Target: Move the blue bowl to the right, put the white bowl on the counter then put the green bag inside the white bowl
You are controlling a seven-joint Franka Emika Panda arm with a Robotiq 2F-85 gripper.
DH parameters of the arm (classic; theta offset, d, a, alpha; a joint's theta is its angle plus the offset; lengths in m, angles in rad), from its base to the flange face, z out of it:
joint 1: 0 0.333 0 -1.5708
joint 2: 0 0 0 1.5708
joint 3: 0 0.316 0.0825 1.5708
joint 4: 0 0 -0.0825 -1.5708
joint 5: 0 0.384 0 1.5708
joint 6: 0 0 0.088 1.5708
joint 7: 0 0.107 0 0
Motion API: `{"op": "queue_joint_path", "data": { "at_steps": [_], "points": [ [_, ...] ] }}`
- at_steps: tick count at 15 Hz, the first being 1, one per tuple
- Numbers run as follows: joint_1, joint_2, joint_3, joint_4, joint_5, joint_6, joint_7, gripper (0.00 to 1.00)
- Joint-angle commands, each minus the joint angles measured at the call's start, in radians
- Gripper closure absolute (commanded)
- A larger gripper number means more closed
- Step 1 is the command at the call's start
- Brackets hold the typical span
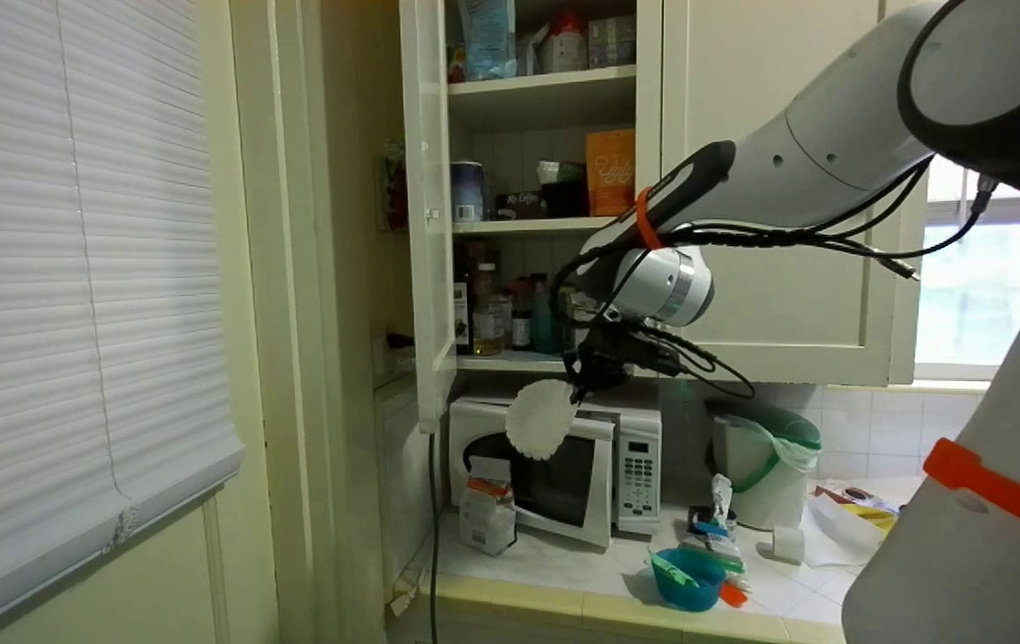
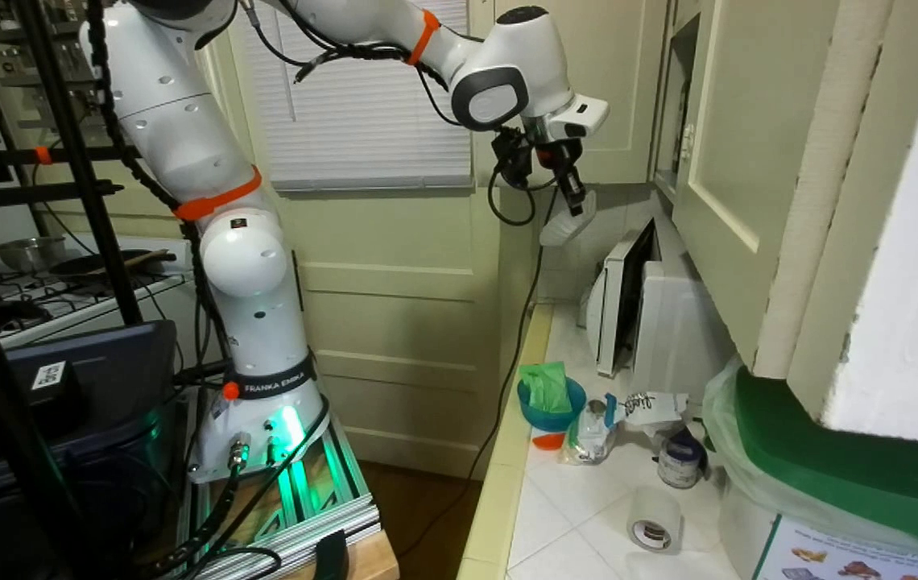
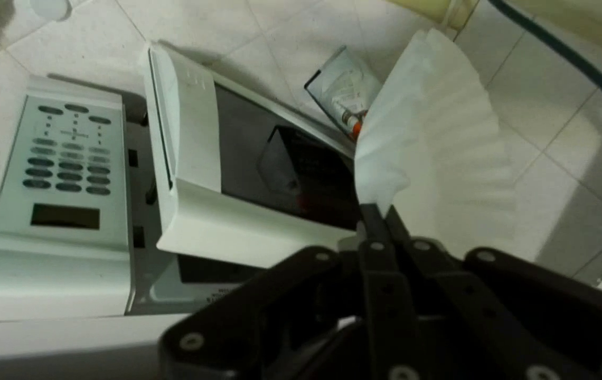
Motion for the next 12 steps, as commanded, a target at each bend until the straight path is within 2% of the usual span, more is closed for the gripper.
{"op": "queue_joint_path", "data": {
  "at_steps": [1,7,12],
  "points": [
    [0.021,-0.030,-0.034,-0.036,0.034,-0.083,-0.032,1.00],
    [0.017,0.060,-0.061,0.004,0.067,-0.149,-0.045,1.00],
    [0.009,0.169,-0.051,0.025,0.111,-0.090,-0.042,1.00]
  ]
}}
